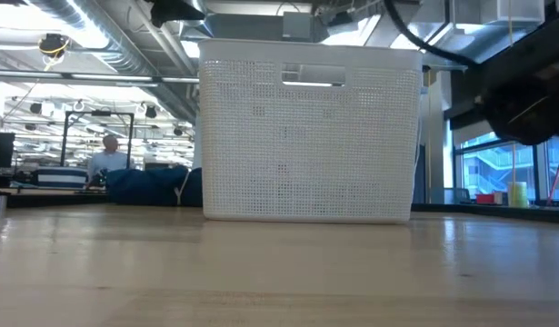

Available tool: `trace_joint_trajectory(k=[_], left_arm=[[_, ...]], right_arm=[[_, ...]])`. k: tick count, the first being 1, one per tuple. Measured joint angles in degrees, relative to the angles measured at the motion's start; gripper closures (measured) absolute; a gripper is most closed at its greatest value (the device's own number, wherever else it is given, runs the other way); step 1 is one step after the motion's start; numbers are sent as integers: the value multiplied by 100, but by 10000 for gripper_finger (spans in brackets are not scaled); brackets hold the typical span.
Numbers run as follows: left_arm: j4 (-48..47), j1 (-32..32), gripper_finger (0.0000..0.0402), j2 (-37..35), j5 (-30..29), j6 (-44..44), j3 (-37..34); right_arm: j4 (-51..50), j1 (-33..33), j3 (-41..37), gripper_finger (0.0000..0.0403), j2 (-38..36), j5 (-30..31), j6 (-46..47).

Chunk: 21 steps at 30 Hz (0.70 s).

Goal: Pick & place medical supplies in basket/bin
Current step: Put the white gauze into the bin

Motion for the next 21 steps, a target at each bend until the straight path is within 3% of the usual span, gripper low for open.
trace_joint_trajectory(k=[6,15,18,21], left_arm=[[2,0,139,0,-11,0,0],[6,0,142,0,-17,0,0],[9,0,142,2,-17,0,0],[14,0,142,1,-18,0,0]], right_arm=[[377,-158,-235,261,0,-135,-204],[414,-386,-203,371,-174,-344,-1016],[390,-562,29,374,-533,-192,-1691],[327,-759,353,367,-1024,359,-2512]])
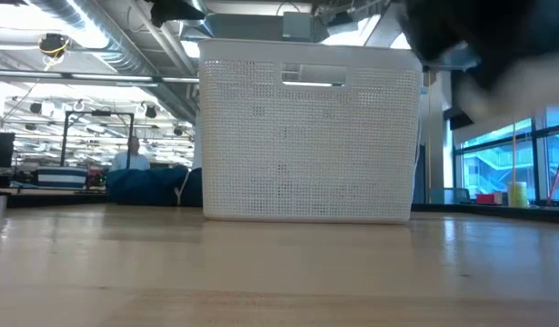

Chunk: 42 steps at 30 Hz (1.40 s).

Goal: Pick & place medical supplies in basket/bin
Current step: Put the white gauze into the bin

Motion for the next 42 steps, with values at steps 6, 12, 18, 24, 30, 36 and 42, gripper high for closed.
trace_joint_trajectory(k=[6,12,18,24,30,36,42], left_arm=[[0,0,142,1,1,2,0],[2,0,142,-1,-7,2,0],[3,0,142,1,-33,2,0],[2,0,142,-1,-32,2,0],[-1,0,142,-1,-34,2,0],[-1,0,142,-1,-180,2,0],[-1,2,142,-1,-882,2,0]], right_arm=[[-529,-535,1051,358,-1076,936,-2154],[-992,-1420,2479,365,-1640,2443,-5232],[-1135,-2994,3501,366,-1201,1990,-7770],[-2033,-4384,3828,366,-279,910,-9166],[-2454,-5056,3827,361,859,764,-10529],[-2891,-5388,3829,359,1714,555,-11430],[-2909,-5522,3829,358,2227,555,-12104]])
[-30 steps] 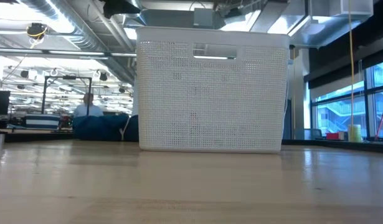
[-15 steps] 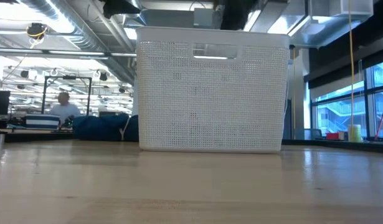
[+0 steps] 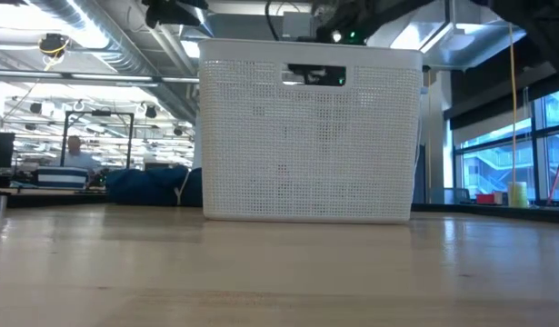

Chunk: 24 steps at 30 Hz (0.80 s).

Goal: Pick & place medical supplies in basket/bin
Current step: Put the white gauze into the bin

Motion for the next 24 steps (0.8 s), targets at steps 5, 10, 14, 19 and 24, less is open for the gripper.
trace_joint_trajectory(k=[5,10,14,19,24], left_arm=[[-2,0,142,0,-460,0,0],[-2,2,142,0,-579,2,0],[-4,2,142,0,-649,2,0],[-7,-2,142,0,-649,0,0],[-26,-2,142,0,-649,2,0]], right_arm=[[187,-67,0,357,247,17,-335],[282,-75,0,357,501,36,-383],[466,-113,0,357,764,248,-546],[472,-124,0,357,981,929,-540],[506,-121,0,349,994,995,-513]])
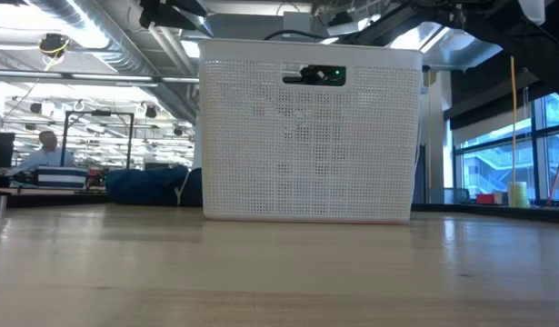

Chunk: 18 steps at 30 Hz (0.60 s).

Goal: Pick & place medical supplies in basket/bin
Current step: Put the white gauze into the bin, then put the transparent medicine bottle into the bin

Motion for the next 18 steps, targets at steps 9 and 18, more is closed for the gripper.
trace_joint_trajectory(k=[9,18], left_arm=[[-2,0,142,2,0,-2,0],[-2,0,142,0,0,-2,0]], right_arm=[[-242,3,10,227,0,353,172],[-1408,95,1177,156,2,676,1114]])
